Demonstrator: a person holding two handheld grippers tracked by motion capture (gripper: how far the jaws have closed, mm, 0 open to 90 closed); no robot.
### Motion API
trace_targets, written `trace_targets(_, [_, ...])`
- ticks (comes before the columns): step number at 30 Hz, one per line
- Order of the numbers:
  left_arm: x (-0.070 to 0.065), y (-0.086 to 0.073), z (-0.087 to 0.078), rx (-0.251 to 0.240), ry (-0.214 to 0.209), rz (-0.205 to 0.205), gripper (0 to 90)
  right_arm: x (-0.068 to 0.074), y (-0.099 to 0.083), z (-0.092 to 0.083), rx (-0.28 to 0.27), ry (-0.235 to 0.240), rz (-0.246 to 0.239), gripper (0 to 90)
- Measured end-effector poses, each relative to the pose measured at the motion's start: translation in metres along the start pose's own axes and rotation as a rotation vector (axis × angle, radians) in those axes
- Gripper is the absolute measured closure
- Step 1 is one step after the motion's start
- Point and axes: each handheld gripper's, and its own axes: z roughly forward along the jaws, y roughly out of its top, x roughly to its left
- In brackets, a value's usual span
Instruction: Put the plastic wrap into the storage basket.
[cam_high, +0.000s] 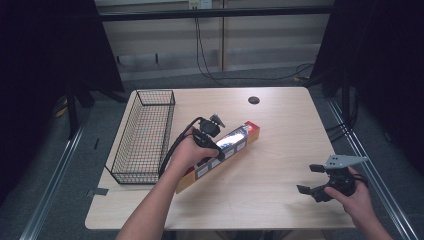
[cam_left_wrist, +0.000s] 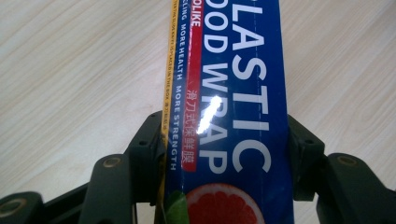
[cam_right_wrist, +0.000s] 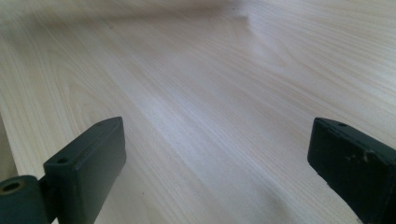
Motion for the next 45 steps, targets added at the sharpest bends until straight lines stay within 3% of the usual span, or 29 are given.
trace_targets(7, [0.005, -0.001, -0.008, -0.010, 0.009, -0.036, 43.2, 0.000, 0.000, 0.000, 0.000, 0.001, -0.002, 4.5])
trace_targets(20, [0.016, 0.000, -0.030, -0.017, 0.039, -0.067, 43.3, 0.000, 0.000, 0.000, -0.003, -0.002, 0.001, 4.5])
trace_targets(25, [0.021, -0.002, -0.035, -0.027, 0.041, -0.096, 43.3, 0.000, 0.000, 0.000, -0.003, -0.002, 0.001, 4.5])
trace_targets(36, [0.029, -0.007, -0.046, -0.035, 0.053, -0.117, 43.3, 0.000, 0.001, 0.000, -0.001, -0.001, -0.001, 4.5])
trace_targets(39, [0.030, -0.008, -0.049, -0.048, 0.060, -0.146, 43.3, 0.001, 0.001, 0.000, -0.002, -0.001, -0.003, 4.5])
trace_targets(45, [0.036, -0.013, -0.057, -0.048, 0.075, -0.152, 43.3, 0.001, 0.001, 0.000, -0.003, -0.002, -0.003, 4.5])
